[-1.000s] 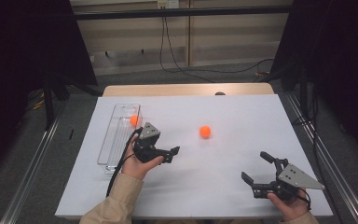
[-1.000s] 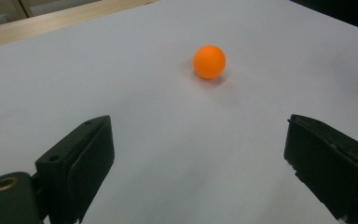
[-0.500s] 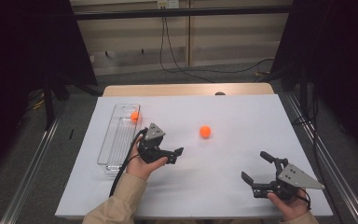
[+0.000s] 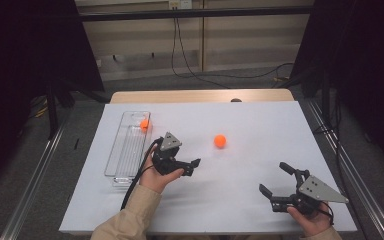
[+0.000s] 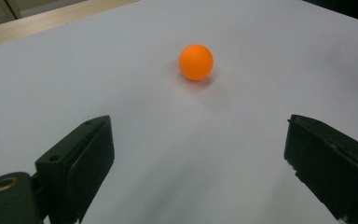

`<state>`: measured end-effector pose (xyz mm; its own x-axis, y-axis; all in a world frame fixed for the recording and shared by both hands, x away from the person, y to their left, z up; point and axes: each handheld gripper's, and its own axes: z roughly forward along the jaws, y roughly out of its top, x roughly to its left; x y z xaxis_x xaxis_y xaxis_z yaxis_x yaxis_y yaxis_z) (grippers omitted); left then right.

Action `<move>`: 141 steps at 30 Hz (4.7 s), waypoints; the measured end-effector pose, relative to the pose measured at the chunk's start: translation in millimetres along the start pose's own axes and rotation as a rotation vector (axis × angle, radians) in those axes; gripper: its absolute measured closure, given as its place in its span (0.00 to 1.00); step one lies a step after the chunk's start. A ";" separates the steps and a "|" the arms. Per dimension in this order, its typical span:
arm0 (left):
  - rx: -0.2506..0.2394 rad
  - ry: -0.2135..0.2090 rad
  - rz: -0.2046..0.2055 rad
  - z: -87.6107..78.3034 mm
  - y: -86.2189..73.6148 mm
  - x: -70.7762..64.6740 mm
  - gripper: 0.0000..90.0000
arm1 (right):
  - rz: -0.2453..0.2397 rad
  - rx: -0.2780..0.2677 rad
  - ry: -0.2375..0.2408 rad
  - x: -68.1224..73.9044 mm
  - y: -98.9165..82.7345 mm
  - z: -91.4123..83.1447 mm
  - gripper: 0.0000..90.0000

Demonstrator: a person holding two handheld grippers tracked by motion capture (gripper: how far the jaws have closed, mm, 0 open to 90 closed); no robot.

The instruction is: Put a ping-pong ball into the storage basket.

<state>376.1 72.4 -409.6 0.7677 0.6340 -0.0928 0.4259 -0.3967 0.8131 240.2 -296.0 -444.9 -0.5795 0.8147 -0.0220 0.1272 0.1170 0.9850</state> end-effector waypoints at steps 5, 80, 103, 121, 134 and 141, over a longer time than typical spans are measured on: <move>0.001 0.001 0.006 4.7 0.5 -1.8 0.09 | 0.001 0.001 0.000 0.4 0.1 -1.0 0.05; 0.022 0.011 0.017 50.1 12.9 -9.8 0.10 | 0.006 -0.003 -0.001 -0.7 -0.1 0.0 0.05; 0.033 0.007 0.013 68.3 17.3 -12.6 0.10 | 0.007 -0.005 0.000 -0.9 -0.2 0.0 0.05; 0.036 0.006 0.010 78.6 19.5 -14.2 0.10 | 0.013 -0.007 -0.007 -1.5 -0.3 -0.3 0.04; 0.042 0.004 0.026 86.9 22.7 -16.7 0.10 | 0.026 -0.011 -0.012 -1.8 -0.4 -0.8 0.03; 0.043 0.005 0.022 90.2 23.9 -17.2 0.10 | 0.025 -0.011 -0.010 -1.5 -0.4 -0.9 0.03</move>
<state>416.3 -7.8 -440.5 0.7748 0.6281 -0.0721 0.4293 -0.4390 0.7893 240.3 -297.8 -445.1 -0.5682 0.8229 0.0012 0.1326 0.0901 0.9871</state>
